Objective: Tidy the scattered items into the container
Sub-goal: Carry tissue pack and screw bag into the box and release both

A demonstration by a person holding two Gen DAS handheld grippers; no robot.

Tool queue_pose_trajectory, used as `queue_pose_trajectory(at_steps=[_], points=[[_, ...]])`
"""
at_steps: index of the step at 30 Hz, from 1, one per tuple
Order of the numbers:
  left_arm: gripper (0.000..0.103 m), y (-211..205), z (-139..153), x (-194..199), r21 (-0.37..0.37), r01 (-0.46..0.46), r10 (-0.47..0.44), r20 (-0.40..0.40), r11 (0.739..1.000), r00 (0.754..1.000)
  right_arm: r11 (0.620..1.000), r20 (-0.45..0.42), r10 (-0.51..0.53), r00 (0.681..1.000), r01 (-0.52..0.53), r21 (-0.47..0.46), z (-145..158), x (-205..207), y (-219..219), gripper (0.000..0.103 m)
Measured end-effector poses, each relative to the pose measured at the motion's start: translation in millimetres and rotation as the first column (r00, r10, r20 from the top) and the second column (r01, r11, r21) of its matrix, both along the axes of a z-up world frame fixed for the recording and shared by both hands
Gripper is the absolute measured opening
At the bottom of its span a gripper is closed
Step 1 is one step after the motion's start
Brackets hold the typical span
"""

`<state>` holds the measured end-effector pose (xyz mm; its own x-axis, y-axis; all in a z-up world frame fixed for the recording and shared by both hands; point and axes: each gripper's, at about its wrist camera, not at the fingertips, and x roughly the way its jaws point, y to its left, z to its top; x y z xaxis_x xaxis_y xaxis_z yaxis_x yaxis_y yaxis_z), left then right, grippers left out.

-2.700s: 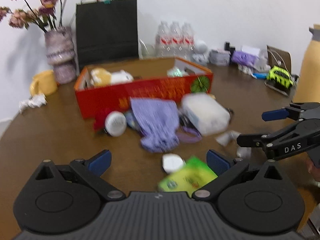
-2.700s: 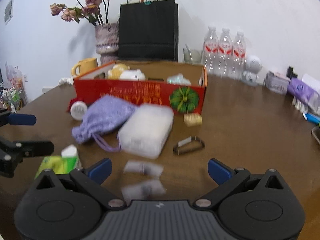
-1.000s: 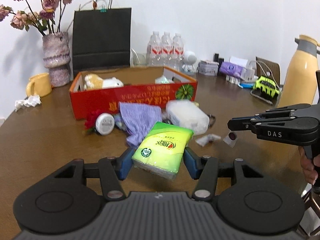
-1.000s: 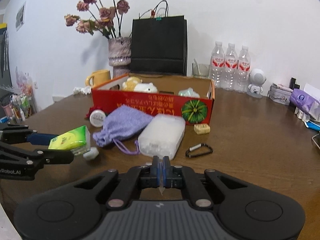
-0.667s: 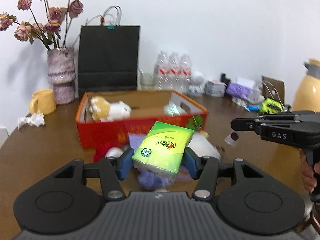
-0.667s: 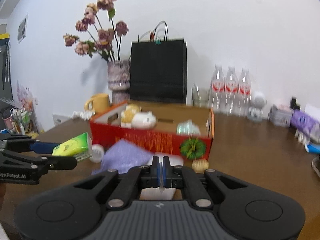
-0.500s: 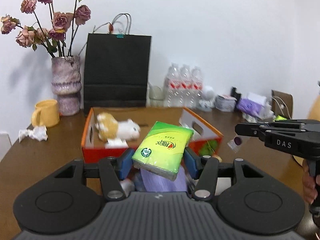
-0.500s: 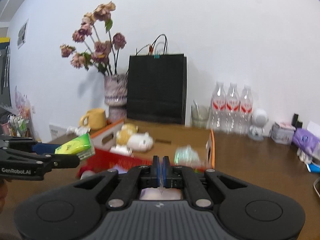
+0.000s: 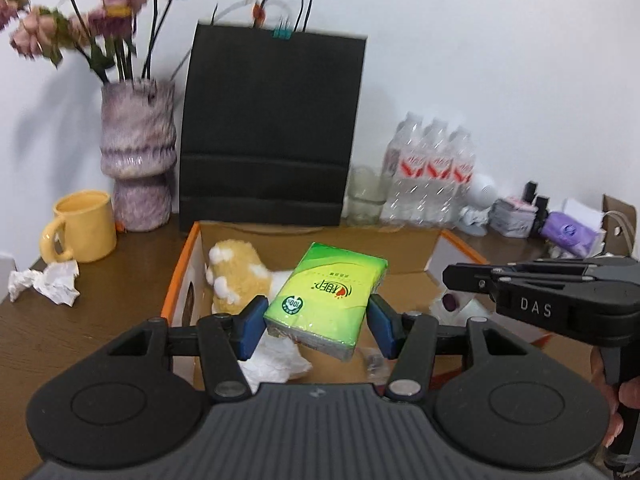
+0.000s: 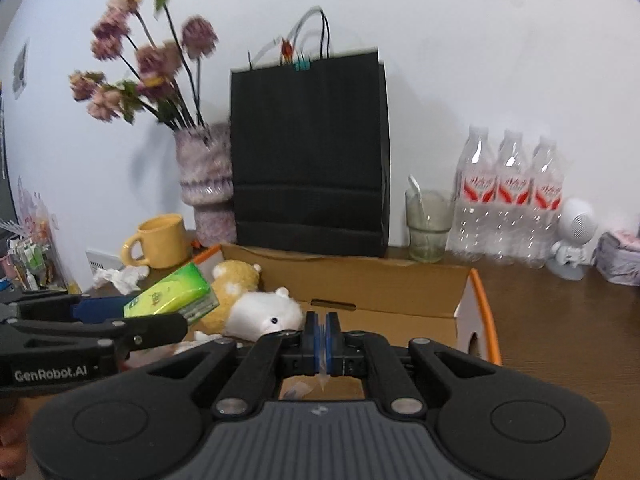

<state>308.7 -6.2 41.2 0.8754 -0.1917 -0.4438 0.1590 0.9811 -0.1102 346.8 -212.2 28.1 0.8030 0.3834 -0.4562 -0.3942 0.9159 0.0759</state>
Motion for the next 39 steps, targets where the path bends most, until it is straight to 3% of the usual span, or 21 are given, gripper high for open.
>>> queue_pose_trajectory(at_steps=[9,13,14,15,16,18,20,27,39], points=[[0.056,2,-32,31,0.032,-0.007,0.010,-0.087,0.999,0.996,1.000,-0.123,0.006,0.992,-0.009,-0.022,-33,37,8,0.003],[0.059,1,-33,29,0.043,-0.014,0.018,-0.084,0.999,0.996,1.000,-0.123,-0.004,0.992,0.000,-0.030,-35,34,8,0.013],[0.069,1,-32,28,0.044,-0.016,0.019,-0.078,0.999,0.997,1.000,-0.126,-0.003,0.992,0.000,-0.030,-34,34,8,0.019],[0.080,1,-30,26,0.042,-0.021,0.024,-0.069,0.999,0.997,1.000,-0.130,-0.001,0.991,-0.002,-0.028,-34,33,7,0.034],[0.084,0,-29,25,0.039,-0.026,0.029,-0.057,0.999,0.998,1.000,-0.129,-0.003,0.992,0.000,-0.028,-33,32,7,0.043],[0.101,0,-25,21,0.047,-0.040,0.041,-0.038,0.998,0.998,0.999,-0.115,-0.011,0.993,0.008,-0.031,-30,28,7,0.077],[0.103,1,-22,19,0.052,-0.061,0.062,-0.015,0.997,0.998,0.999,-0.100,-0.029,0.995,0.025,-0.042,-26,26,6,0.088],[0.103,3,-12,12,0.048,-0.082,0.082,0.004,0.995,0.997,0.998,-0.097,-0.062,0.993,0.059,-0.035,-16,21,2,0.101],[0.103,6,10,-24,0.054,-0.095,0.092,0.054,0.994,0.994,0.997,-0.047,-0.070,0.996,0.069,-0.020,8,-16,-13,0.103]])
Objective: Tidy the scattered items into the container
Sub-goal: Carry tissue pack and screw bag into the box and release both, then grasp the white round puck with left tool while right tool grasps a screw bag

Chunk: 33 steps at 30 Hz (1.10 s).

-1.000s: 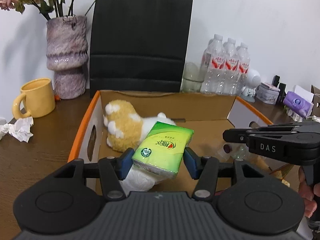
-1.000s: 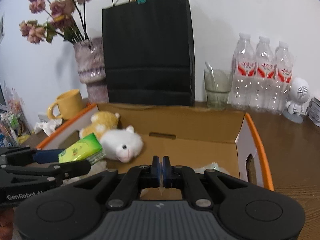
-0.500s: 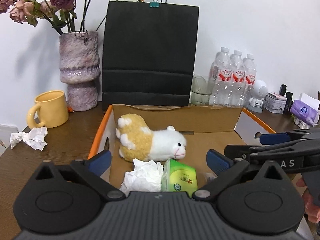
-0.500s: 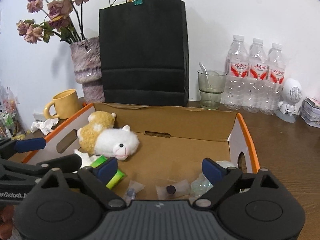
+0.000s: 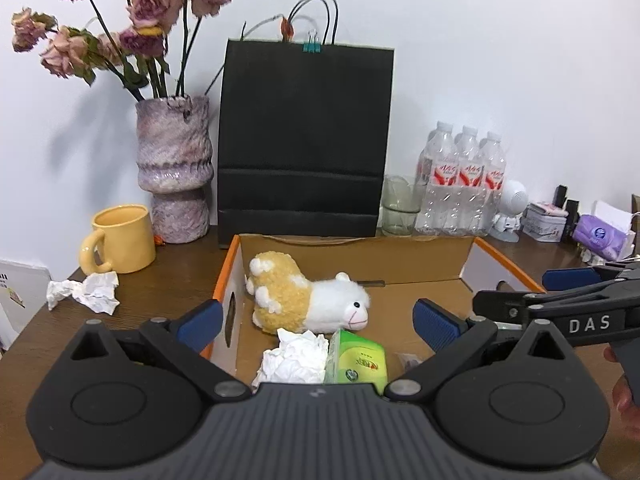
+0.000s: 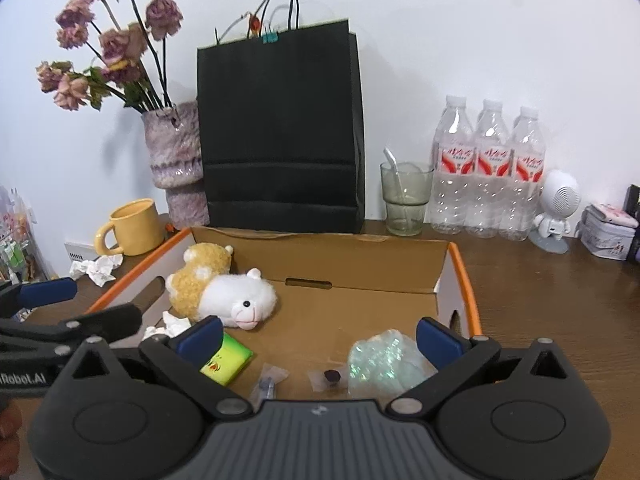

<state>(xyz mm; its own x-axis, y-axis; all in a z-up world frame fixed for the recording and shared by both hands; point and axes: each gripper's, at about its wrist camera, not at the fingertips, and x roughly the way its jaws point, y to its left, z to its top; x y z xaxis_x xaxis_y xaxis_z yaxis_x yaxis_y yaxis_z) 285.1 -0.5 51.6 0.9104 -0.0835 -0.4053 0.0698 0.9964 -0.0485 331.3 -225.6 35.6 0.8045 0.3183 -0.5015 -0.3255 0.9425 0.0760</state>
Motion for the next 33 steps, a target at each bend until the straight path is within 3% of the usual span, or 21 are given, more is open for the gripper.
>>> queue_pose_trajectory(at_steps=[9,17,27,33], points=[[0.103,-2,-3,-74,0.027,0.033,-0.033,0.003,0.999,0.999,1.000,0.045,-0.013,0.999,0.014,-0.021,5,-84,-33,0.103],[0.103,-14,-37,-132,0.039,0.081,-0.077,-0.098,0.996,0.992,0.999,-0.058,-0.028,0.998,0.025,-0.048,-36,-147,-50,0.103],[0.103,-32,-74,-151,0.056,0.095,-0.081,-0.216,0.994,0.973,0.998,-0.139,-0.015,0.990,0.006,-0.066,-74,-178,-44,0.103],[0.099,-41,-82,-150,0.097,0.097,-0.072,-0.228,0.991,0.971,0.995,-0.145,0.003,0.989,-0.017,-0.094,-78,-180,-36,0.092]])
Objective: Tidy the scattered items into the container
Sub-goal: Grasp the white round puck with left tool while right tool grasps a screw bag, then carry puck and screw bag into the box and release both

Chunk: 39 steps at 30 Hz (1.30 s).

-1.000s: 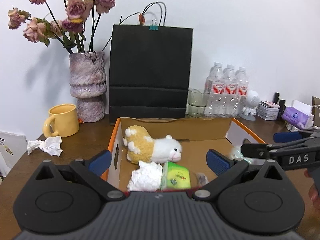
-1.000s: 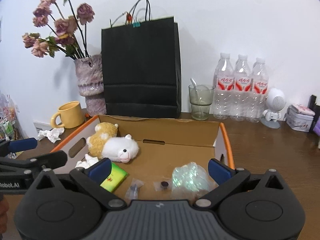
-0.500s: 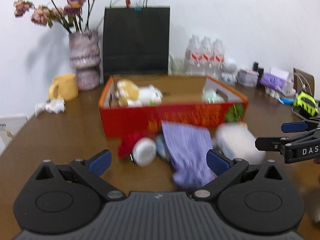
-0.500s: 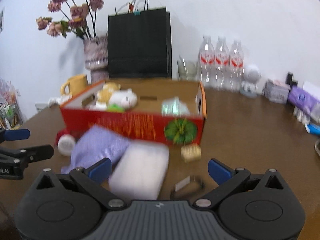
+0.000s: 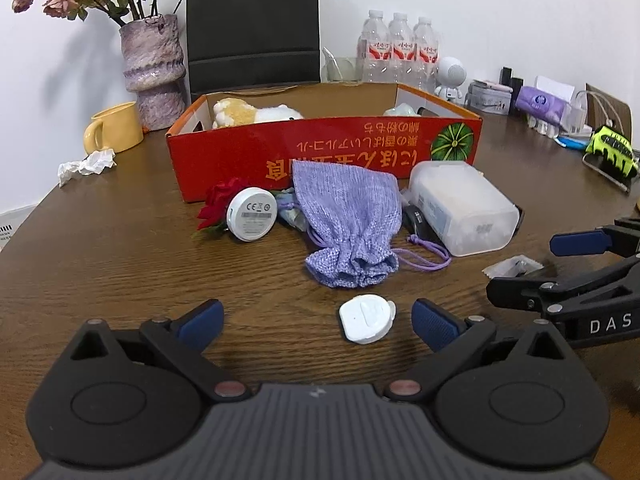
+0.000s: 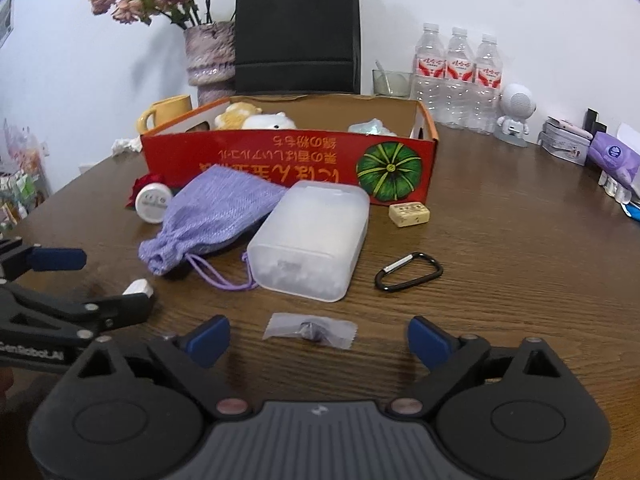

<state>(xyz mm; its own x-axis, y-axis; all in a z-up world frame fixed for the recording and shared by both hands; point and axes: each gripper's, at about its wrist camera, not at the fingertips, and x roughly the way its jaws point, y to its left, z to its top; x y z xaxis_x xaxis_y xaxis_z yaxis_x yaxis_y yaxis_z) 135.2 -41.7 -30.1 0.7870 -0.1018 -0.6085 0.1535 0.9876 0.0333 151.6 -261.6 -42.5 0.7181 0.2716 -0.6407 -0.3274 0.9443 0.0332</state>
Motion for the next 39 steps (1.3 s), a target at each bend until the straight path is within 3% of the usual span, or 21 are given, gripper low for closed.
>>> queue_pose_trajectory(at_steps=[7,9,10,12,15,30,39], points=[[0.069,-2,-2,2,-0.021,0.004,-0.005,-0.008,1.000,1.000,1.000,0.005,0.008,1.000,-0.008,-0.010,-1,0,4,0.078],[0.053,-3,-1,0,-0.021,0.017,-0.017,-0.004,1.000,1.000,1.000,0.012,0.016,1.000,-0.016,-0.008,-1,-2,4,0.067],[0.049,-3,0,0,-0.022,0.022,-0.022,-0.003,1.000,1.000,1.000,0.016,0.017,1.000,-0.017,-0.006,0,-4,4,0.063],[0.038,-3,1,-1,-0.027,0.027,-0.027,-0.003,0.999,1.000,1.000,0.025,0.019,1.000,-0.019,-0.001,1,-6,4,0.043],[0.029,-2,1,-3,-0.038,0.038,-0.038,-0.001,0.999,0.999,1.000,0.031,0.015,0.999,-0.015,0.002,1,-8,4,0.039],[0.029,6,7,-13,-0.076,0.050,-0.049,0.023,0.996,0.999,1.000,0.065,0.020,0.998,-0.021,0.014,9,-18,5,0.038],[0.029,15,47,-5,-0.112,0.070,-0.053,0.146,0.991,0.988,0.998,0.175,0.028,0.984,-0.037,0.051,52,-1,5,0.038]])
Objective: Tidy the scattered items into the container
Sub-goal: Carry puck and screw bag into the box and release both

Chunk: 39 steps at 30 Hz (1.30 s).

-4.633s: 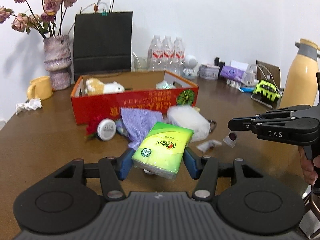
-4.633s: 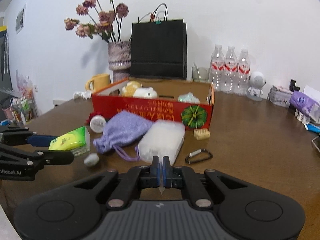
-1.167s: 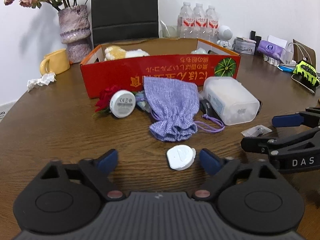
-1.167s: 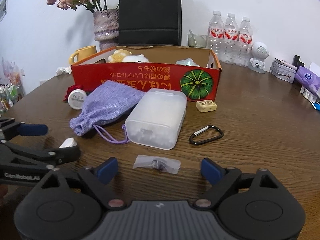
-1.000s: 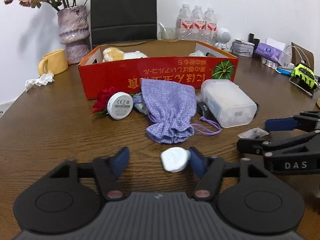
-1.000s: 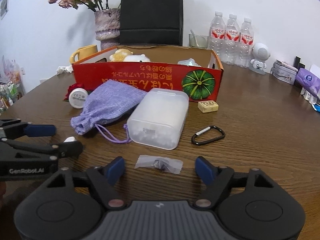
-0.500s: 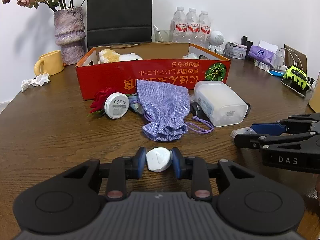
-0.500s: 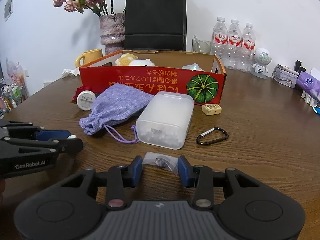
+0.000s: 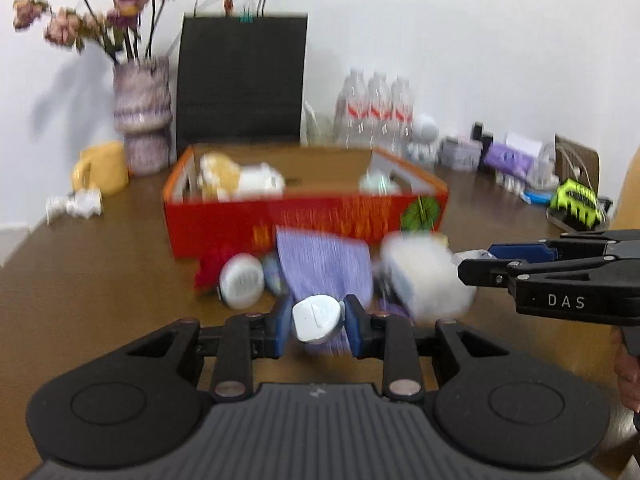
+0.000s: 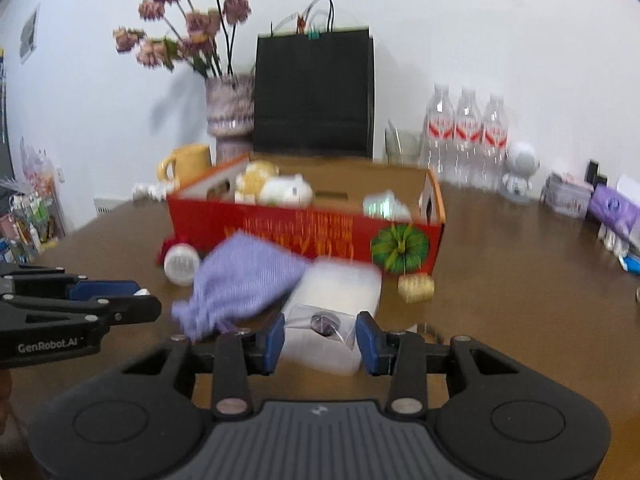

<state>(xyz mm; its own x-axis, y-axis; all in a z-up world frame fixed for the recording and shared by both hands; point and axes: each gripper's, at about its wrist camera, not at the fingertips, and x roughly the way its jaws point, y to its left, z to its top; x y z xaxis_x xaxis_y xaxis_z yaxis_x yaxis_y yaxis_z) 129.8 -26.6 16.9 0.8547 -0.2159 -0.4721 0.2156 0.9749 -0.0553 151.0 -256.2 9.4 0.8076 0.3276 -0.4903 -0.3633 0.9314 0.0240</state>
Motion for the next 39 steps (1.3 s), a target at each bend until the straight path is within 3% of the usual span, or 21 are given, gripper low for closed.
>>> queue_pose_trajectory(at_steps=[6,12,21,30,31,33,34,35,38,39], points=[[0.029,7,39,49,-0.034,-0.040,0.043,0.090,0.999,0.995,1.000,0.082,0.002,0.997,-0.003,0.009,36,47,15,0.038],[0.029,20,52,117,-0.127,-0.123,0.135,0.088,0.984,0.987,0.999,0.060,0.000,0.998,-0.003,0.046,46,116,32,0.038],[0.029,26,28,198,-0.132,-0.131,0.133,0.009,0.982,0.991,0.998,-0.064,0.000,0.998,0.004,0.062,14,207,55,0.038],[0.031,28,2,230,-0.098,-0.132,0.126,-0.064,0.986,0.990,1.000,-0.118,0.004,0.993,-0.003,0.007,-8,236,66,0.043],[0.034,28,3,231,-0.096,-0.133,0.128,-0.059,0.986,0.990,1.000,-0.118,0.001,0.993,0.000,0.003,-8,237,66,0.047],[0.059,28,5,231,-0.094,-0.145,0.140,-0.049,0.985,0.989,1.000,-0.116,-0.001,0.993,0.000,-0.008,-9,237,67,0.073],[0.067,28,5,230,-0.089,-0.155,0.151,-0.045,0.984,0.987,1.000,-0.111,-0.005,0.994,0.004,-0.014,-9,237,67,0.079],[0.082,28,6,230,-0.083,-0.163,0.160,-0.043,0.983,0.986,1.000,-0.107,-0.009,0.994,0.007,-0.020,-8,236,67,0.087],[0.102,29,8,228,-0.077,-0.184,0.182,-0.031,0.980,0.983,0.999,-0.116,-0.019,0.993,0.015,-0.031,-8,236,67,0.092],[0.103,29,9,227,-0.077,-0.191,0.190,-0.023,0.979,0.982,0.999,-0.121,-0.024,0.992,0.020,-0.034,-8,236,67,0.095]])
